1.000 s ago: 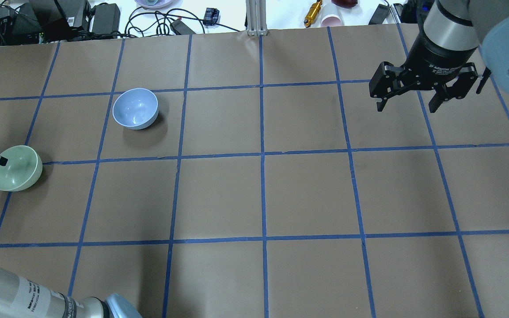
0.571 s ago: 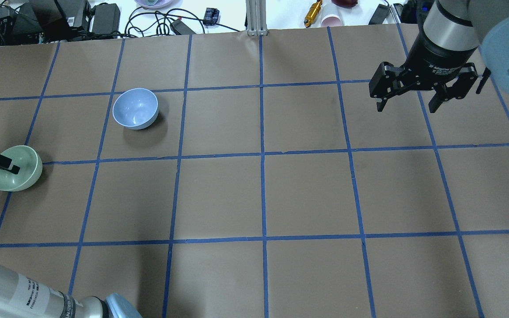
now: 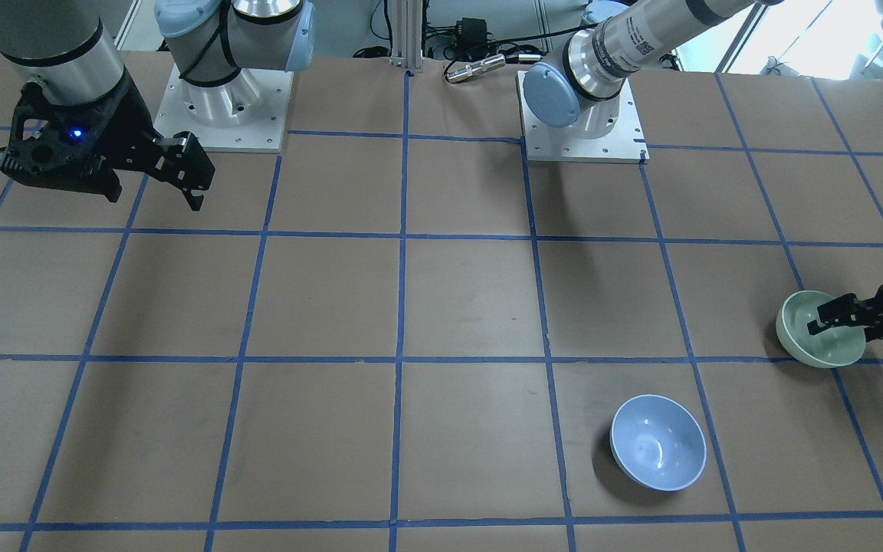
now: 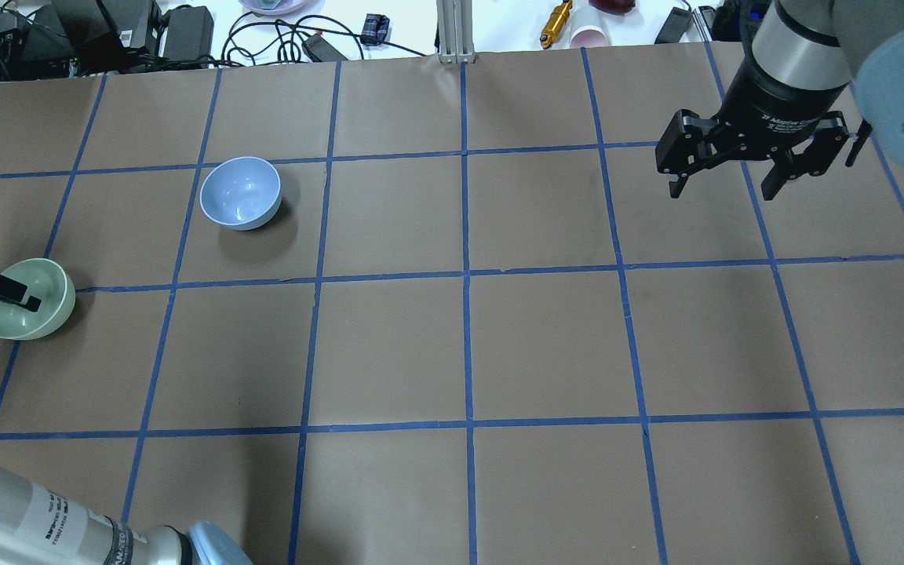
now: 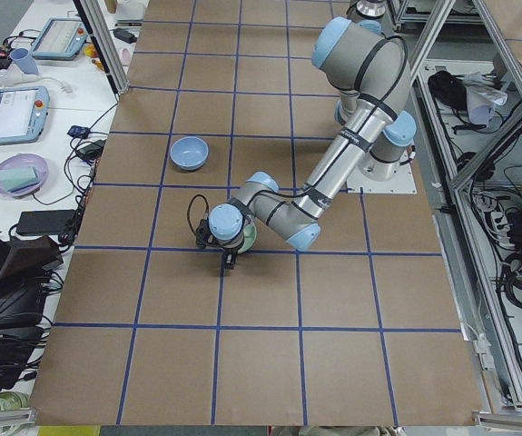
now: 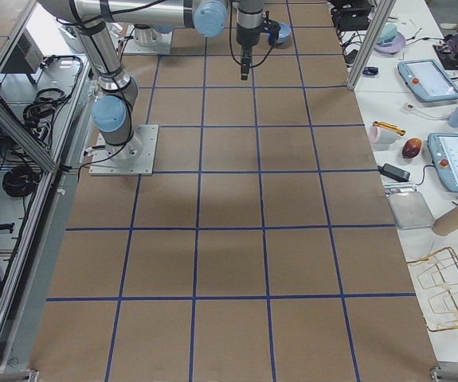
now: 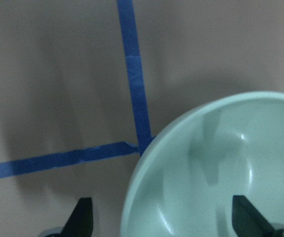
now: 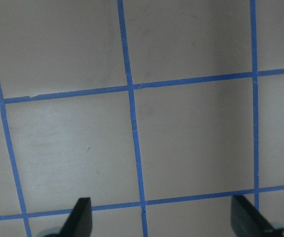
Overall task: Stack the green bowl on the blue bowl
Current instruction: 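Lower the left gripper and grasp the pale green bowl's rim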
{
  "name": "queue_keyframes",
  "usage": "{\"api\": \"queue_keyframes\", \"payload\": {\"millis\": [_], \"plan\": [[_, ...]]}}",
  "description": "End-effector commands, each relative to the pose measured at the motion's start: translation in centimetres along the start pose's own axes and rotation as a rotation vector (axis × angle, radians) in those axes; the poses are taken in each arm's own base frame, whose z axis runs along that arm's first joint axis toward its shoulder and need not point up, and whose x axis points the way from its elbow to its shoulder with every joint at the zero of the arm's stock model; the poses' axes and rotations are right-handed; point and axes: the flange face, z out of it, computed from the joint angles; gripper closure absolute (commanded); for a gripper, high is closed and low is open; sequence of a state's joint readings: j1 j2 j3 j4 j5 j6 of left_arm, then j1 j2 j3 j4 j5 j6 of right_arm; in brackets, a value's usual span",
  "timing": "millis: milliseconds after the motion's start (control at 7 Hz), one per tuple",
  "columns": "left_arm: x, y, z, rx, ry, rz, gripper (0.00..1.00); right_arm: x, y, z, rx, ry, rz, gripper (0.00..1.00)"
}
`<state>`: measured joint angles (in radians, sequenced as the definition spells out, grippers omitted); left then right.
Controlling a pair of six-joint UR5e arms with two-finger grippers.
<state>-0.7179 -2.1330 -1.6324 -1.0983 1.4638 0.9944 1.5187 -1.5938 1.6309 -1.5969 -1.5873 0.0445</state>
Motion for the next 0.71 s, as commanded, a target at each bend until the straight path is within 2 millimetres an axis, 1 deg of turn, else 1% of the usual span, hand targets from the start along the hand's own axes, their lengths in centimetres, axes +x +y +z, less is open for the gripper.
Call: {"api": "queue_keyframes", "payload": {"millis": [0,143,286,429,571], "plan": [[-0.09,0.07,0.02,-0.001,0.0,0.006,0.25,0.0,0.0,-0.01,0.0,0.0,0.0,0.0],[-0.19,0.19,0.01,-0.006,-0.003,0.03,0.46,0.0,0.0,-0.01,0.0,0.0,0.0,0.0],[-0.26,0.26,0.0,-0.006,-0.003,0.033,0.6,0.0,0.0,-0.01,0.0,0.0,0.0,0.0],[-0.31,0.33,0.0,-0.005,-0.001,0.033,0.7,0.0,0.0,-0.01,0.0,0.0,0.0,0.0],[-0.37,0.38,-0.01,-0.003,0.0,0.033,0.84,0.0,0.0,-0.01,0.0,0.0,0.0,0.0]]}}
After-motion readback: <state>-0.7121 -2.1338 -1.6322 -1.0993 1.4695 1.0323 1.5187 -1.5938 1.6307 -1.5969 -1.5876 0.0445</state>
